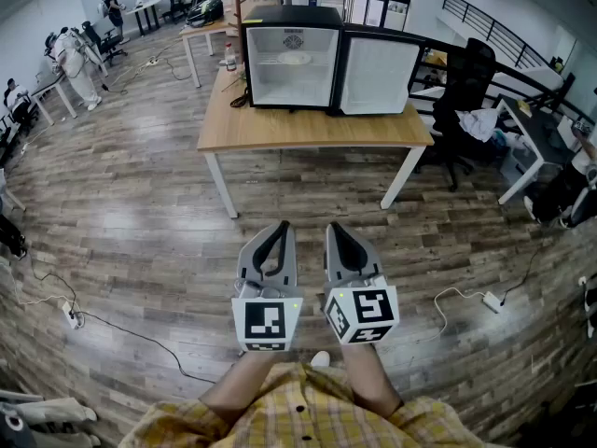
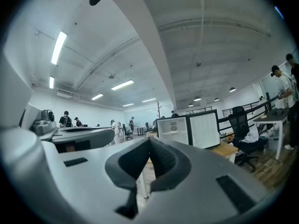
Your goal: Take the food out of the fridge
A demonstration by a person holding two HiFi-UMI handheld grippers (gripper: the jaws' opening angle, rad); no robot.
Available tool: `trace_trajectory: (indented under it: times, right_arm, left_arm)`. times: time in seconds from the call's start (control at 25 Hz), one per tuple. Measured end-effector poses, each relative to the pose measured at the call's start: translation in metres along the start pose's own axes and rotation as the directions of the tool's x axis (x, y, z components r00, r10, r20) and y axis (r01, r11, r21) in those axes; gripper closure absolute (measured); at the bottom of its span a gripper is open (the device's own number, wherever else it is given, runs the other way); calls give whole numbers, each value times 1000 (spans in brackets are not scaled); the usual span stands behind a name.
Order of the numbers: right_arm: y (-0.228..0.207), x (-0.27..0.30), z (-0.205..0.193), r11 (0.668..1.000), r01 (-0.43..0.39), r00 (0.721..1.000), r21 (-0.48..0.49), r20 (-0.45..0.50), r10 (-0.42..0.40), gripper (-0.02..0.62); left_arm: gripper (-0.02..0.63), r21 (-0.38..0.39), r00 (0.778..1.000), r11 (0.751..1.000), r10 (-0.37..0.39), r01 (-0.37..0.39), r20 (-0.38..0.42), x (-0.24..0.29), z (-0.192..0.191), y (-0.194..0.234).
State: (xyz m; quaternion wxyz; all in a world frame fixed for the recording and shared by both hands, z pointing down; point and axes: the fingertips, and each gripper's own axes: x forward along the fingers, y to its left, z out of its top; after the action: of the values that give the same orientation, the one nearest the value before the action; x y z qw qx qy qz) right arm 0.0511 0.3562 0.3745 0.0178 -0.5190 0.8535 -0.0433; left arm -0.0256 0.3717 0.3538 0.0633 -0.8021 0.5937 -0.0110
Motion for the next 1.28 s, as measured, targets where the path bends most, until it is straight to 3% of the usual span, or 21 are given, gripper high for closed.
trace_trajectory:
  times: [0.44,0.84,1.08,1.28]
  right_arm:
    - [-26,-22,8,998,-45,998,-40,45,47,594]
    - [-67,-29,-8,998,-54,998,-11,11,54,594]
    - [-87,4,-19,998,-59,998,-4,-16,59,594]
    - [-109,60,-20,999,-31,999,-23,-16,31,594]
  left_arm:
    - [598,-24,999,999,37,-38,-21,6,-5,-36]
    - [598,-18,997,998,55,-56,-58,24,-19,-73]
    - [598,-48,997,998,42,-45,-71,62,-34,-69]
    - [598,-45,997,998,41,-44,-62,120,-42,-37]
